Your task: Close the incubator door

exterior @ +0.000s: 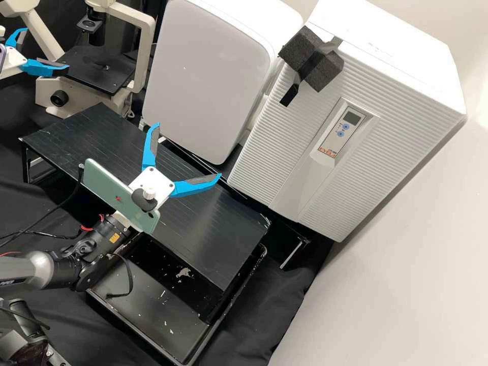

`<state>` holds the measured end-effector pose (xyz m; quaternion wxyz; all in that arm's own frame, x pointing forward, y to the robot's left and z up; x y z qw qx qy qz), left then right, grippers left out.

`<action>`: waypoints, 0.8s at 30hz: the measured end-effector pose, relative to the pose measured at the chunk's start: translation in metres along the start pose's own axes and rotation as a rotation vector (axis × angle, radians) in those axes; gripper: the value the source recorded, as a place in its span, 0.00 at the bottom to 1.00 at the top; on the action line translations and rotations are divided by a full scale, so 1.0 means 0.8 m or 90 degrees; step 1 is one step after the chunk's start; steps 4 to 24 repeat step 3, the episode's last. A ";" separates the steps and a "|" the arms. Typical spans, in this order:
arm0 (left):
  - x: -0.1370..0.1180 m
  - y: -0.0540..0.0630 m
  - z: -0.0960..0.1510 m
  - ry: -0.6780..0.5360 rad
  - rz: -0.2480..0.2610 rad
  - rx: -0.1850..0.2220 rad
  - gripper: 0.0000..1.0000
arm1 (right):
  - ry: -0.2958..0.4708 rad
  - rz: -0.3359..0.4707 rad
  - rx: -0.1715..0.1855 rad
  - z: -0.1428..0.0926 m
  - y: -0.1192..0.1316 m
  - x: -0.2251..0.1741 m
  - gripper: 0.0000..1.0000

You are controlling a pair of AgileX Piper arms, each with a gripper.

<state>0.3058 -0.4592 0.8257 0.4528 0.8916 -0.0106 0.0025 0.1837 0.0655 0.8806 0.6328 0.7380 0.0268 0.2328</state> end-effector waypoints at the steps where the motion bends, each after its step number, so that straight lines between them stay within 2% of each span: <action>1: 0.000 0.000 0.000 0.000 0.000 0.000 1.00 | 0.002 0.001 0.009 -0.001 0.000 -0.001 1.00; 3: 0.000 0.000 0.000 0.000 0.000 0.000 1.00 | 0.003 0.002 0.021 -0.002 0.000 -0.003 1.00; 24: 0.000 0.000 0.000 0.000 0.000 0.000 1.00 | 0.003 0.002 0.021 -0.002 0.000 -0.003 1.00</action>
